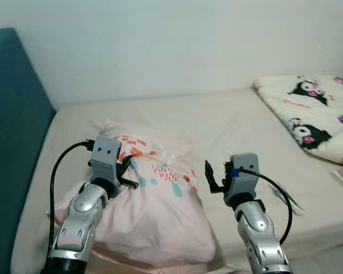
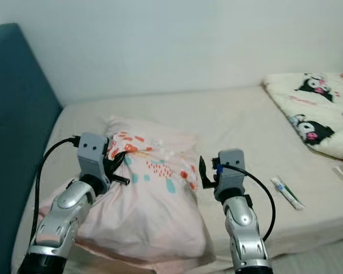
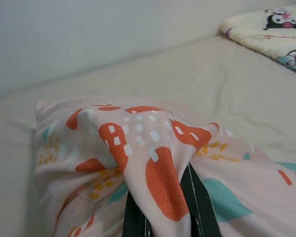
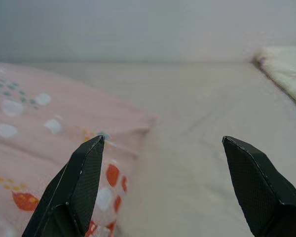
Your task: Clean up the room
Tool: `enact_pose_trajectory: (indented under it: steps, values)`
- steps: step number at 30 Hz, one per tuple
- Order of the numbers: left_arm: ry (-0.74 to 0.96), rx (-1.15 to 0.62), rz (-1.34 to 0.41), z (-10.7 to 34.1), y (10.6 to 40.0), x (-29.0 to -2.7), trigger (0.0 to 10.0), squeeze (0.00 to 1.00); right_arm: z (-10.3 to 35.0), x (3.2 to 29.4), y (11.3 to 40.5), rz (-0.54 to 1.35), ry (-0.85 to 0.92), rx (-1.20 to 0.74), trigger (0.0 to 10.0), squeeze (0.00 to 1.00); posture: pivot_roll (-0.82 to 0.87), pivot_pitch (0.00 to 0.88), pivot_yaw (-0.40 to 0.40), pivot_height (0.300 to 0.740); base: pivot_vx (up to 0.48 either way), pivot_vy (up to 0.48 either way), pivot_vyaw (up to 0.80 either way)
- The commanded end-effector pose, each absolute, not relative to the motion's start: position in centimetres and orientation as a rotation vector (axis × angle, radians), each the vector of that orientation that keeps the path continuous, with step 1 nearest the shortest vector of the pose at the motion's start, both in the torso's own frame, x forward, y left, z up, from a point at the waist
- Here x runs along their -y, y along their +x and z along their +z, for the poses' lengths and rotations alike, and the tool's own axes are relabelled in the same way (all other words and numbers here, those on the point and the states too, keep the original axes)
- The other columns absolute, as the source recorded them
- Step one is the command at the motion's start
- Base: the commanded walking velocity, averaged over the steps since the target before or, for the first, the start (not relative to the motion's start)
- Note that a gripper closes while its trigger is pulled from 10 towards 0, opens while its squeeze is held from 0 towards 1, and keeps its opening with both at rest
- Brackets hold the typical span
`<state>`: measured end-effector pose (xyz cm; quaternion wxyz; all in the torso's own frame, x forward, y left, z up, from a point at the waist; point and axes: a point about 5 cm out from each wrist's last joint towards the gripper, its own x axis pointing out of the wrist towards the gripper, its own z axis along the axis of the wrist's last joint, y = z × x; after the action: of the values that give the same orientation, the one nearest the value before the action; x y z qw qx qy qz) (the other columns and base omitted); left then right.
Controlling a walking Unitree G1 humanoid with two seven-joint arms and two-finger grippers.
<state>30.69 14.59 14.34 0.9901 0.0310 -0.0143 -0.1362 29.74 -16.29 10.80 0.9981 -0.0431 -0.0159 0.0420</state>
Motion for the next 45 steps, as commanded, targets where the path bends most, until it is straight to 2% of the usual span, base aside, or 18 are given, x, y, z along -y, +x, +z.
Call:
enact_pose_trajectory:
  steps: [1,18,24,32,45]
  values:
    - [0.085,0.119,-0.279,15.8,31.2,-14.1,10.0,0.00,10.3,16.2,29.7,0.082,-0.087,0.010,10.0,0.00,0.01,0.047,-0.001,0.740,0.000,0.000,0.00]
    - [0.067,0.139,-0.238,15.9,31.4,-14.1,10.0,0.00,10.7,16.3,30.0,0.064,-0.115,0.035,10.0,0.00,0.01,0.044,0.000,0.740,0.000,0.000,0.00]
    - [0.088,0.141,-0.232,15.9,31.2,-13.8,10.0,0.00,10.9,16.1,30.0,0.073,-0.157,0.042,10.0,0.00,0.01,0.049,0.000,0.740,0.000,-0.400,0.74]
    - [0.008,0.118,-0.187,15.7,31.4,-13.9,10.0,0.00,10.9,16.5,30.1,0.048,-0.148,0.046,10.0,0.00,0.01,0.053,0.000,0.740,0.000,-0.349,0.80]
    - [0.039,0.119,-0.217,15.7,31.7,-13.8,10.0,0.00,10.9,17.5,30.1,-0.009,-0.133,0.045,10.0,0.00,0.01,0.055,0.007,0.740,0.000,0.000,0.00]
